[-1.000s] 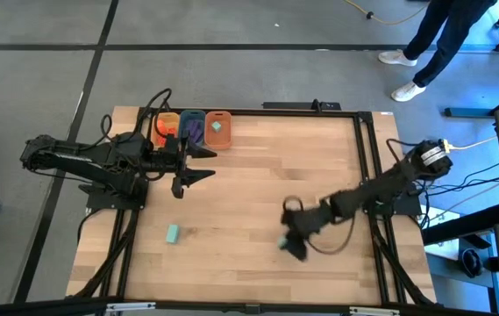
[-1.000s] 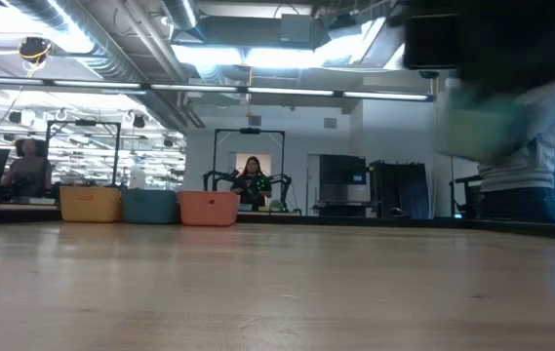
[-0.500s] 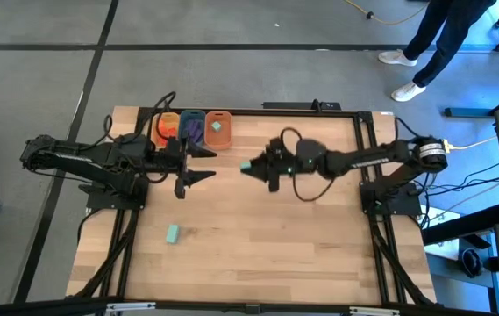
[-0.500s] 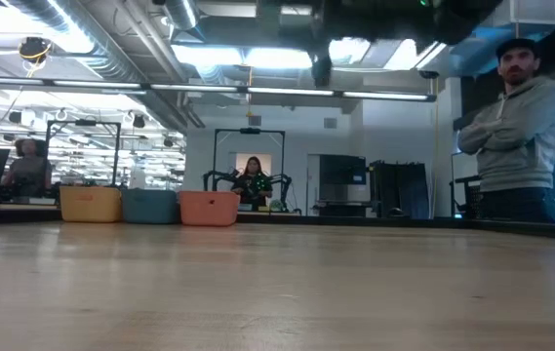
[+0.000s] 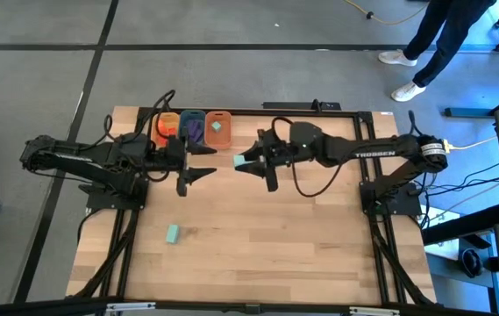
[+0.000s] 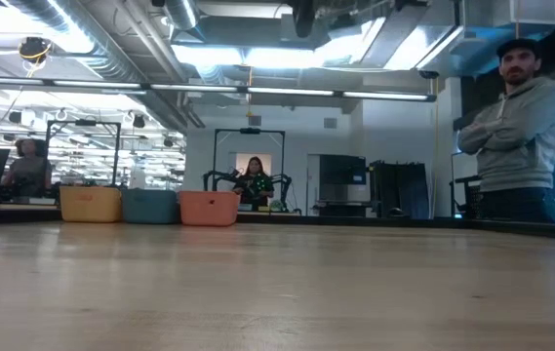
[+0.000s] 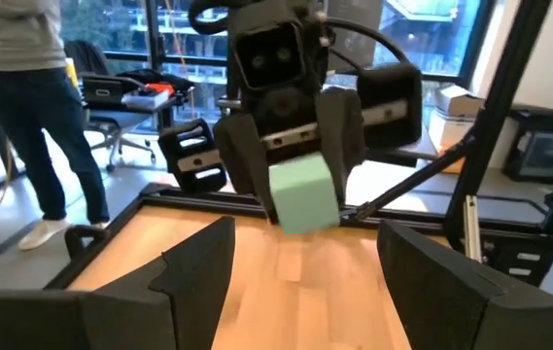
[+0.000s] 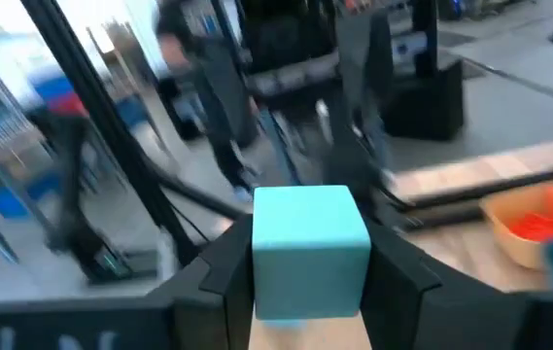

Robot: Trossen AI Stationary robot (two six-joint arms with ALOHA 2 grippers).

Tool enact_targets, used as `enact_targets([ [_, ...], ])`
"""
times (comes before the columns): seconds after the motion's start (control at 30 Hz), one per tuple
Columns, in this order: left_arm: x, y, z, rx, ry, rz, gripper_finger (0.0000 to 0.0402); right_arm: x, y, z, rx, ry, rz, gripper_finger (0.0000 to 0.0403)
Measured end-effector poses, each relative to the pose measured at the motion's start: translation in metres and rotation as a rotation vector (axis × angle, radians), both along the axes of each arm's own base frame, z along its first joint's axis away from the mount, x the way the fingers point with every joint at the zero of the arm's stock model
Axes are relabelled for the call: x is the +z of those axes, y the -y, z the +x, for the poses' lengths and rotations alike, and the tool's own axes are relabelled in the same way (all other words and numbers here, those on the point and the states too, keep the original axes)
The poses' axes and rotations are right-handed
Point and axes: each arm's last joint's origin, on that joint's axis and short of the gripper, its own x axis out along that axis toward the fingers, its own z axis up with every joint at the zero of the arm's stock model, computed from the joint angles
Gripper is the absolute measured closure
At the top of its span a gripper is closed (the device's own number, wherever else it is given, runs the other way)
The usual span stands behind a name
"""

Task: Sort & place blocks by color
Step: Put the right blue block into the orange bin

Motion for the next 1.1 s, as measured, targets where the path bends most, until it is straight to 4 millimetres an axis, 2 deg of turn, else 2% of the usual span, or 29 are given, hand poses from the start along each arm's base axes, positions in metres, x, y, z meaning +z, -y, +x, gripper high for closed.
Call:
enact_targets([
  [0.13,0.000,-0.001,0.000,0.002,0.001,-0.011,0.0157,0.002,0.001,0.000,-0.020,-0.040,-0.087,0.0268],
  [0.3,-0.001,0.000,0.001,-0.006,-0.002,-0.011,0.0157,0.003,0.001,-0.001,-0.020,-0.042,-0.094,0.0268],
  [0.4,-0.006,0.000,0.008,0.009,-0.039,0.041,0.0157,0.003,0.001,-0.001,-0.022,-0.044,-0.091,0.0268],
  [0.63,-0.017,0.003,0.032,0.084,-0.184,0.437,0.0152,0.002,0.000,-0.001,-0.019,-0.058,-0.044,0.0268],
  [0.9,0.007,0.014,0.051,0.112,-0.252,0.845,0.0140,0.001,0.000,-0.001,-0.025,-0.084,0.012,0.0268],
  [1.1,0.005,0.020,0.062,0.044,-0.350,1.037,0.0139,0.001,0.000,-0.001,-0.028,-0.084,0.042,0.0268],
])
